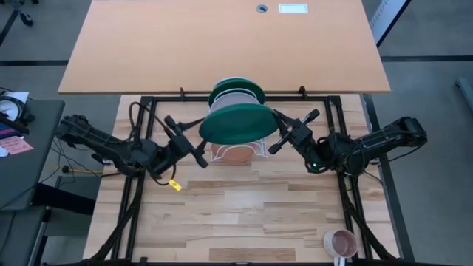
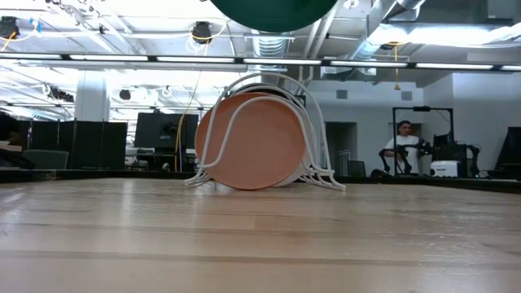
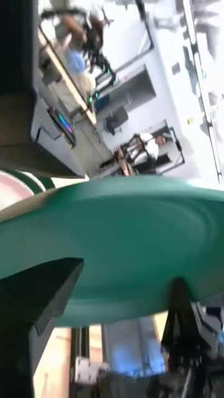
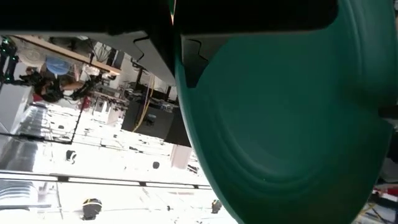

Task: Sort dishes
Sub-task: Put the green plate on the dish rack

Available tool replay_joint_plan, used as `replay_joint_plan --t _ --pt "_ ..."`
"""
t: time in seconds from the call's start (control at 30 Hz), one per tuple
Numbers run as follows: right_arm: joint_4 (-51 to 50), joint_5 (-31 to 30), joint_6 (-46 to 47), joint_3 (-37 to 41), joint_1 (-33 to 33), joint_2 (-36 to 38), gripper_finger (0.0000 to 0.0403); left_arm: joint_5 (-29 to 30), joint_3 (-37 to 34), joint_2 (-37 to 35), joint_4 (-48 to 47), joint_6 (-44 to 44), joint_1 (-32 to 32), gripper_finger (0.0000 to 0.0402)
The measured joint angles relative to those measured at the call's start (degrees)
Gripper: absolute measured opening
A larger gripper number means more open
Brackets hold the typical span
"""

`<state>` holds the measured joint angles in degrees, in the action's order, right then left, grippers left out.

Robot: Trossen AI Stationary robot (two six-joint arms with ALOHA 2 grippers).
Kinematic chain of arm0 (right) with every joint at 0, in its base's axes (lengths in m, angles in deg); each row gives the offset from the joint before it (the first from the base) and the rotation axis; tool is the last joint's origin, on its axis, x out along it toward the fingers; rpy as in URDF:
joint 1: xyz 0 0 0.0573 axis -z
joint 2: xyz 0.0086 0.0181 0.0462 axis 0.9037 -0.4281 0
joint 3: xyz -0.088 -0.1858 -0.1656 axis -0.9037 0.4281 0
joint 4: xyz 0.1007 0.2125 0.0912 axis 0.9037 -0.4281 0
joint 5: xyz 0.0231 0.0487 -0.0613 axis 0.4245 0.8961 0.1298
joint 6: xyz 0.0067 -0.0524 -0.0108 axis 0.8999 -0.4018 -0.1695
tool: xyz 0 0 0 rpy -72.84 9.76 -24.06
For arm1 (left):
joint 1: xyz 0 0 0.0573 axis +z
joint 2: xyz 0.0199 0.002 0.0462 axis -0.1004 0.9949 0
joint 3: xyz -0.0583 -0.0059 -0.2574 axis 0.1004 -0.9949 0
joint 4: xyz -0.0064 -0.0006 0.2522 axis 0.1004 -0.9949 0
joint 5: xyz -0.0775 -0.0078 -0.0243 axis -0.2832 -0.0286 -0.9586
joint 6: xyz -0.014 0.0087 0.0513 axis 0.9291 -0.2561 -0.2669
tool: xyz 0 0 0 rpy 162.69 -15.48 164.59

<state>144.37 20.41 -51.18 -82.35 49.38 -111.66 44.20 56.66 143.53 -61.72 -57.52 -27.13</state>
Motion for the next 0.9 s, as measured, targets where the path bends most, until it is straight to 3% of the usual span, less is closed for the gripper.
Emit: replay_joint_plan --t 0.23,0.5,0.73,0.9 --pt "0.03 0.00 -0.30 0.00 0.00 0.00 0.0006 0.56 -0.02 0.08 0.00 -0.35 0.46 0.0135" --pt "-0.90 0.88 -0.39 0.00 -0.07 0.00 0.0006 2.49 0.01 -0.06 0.83 -3.46 0.59 0.0017" --pt "-2.37 4.10 -1.49 0.00 0.47 0.08 0.0010 4.16 0.03 -0.01 3.55 -9.48 0.79 0.0009" --pt "-3.75 3.33 -4.22 0.00 -0.32 0.02 0.0045 2.60 0.03 -0.09 8.97 -17.10 1.74 0.0004"
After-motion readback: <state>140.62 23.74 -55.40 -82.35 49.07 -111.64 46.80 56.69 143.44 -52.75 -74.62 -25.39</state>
